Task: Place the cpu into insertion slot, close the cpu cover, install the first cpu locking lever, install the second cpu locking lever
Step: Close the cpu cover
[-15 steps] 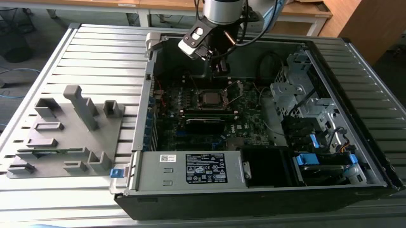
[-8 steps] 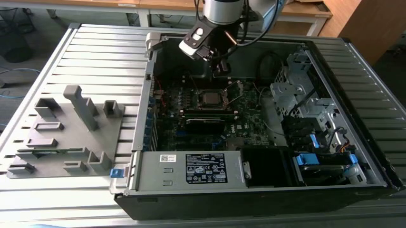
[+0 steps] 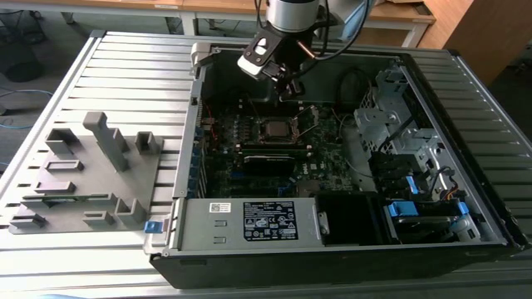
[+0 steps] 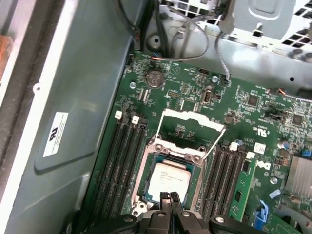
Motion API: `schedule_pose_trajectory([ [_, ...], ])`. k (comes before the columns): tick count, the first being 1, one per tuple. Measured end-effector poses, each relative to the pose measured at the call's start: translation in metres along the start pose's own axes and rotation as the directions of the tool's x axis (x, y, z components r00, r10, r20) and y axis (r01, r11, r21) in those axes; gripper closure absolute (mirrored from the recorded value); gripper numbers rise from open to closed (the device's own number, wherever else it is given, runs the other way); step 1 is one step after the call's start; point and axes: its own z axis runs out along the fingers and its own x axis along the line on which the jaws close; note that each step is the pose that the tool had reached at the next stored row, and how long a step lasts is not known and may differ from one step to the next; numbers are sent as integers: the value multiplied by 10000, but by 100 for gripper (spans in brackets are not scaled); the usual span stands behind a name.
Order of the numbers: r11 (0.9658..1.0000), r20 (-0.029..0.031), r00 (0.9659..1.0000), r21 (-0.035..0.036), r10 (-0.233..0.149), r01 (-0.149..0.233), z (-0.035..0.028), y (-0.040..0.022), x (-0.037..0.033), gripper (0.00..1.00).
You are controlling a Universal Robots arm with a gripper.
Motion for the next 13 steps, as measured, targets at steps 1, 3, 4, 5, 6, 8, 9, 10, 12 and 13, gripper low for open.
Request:
schedule_pose_trajectory([
  [1, 10000, -4, 10000, 0, -83, 83, 0, 0, 0, 89],
  [3, 9997, -13, 9997, -1, -238, 238, 0, 0, 0, 89],
  [4, 9995, -17, 9995, -1, -317, 317, 0, 0, 0, 89],
  [5, 9992, -20, 9992, -2, -390, 390, 0, 0, 0, 89],
  [6, 9989, -24, 9989, -2, -463, 463, 0, 0, 0, 89],
  [8, 9981, -32, 9981, -3, -609, 609, 0, 0, 0, 89],
  [9, 9977, -36, 9977, -4, -682, 682, 0, 0, 0, 89],
  [10, 9972, -39, 9972, -4, -752, 752, 0, 0, 0, 89],
  [12, 9960, -47, 9960, -5, -893, 893, 0, 0, 0, 89],
  [13, 9954, -50, 9954, -6, -959, 959, 0, 0, 0, 89],
])
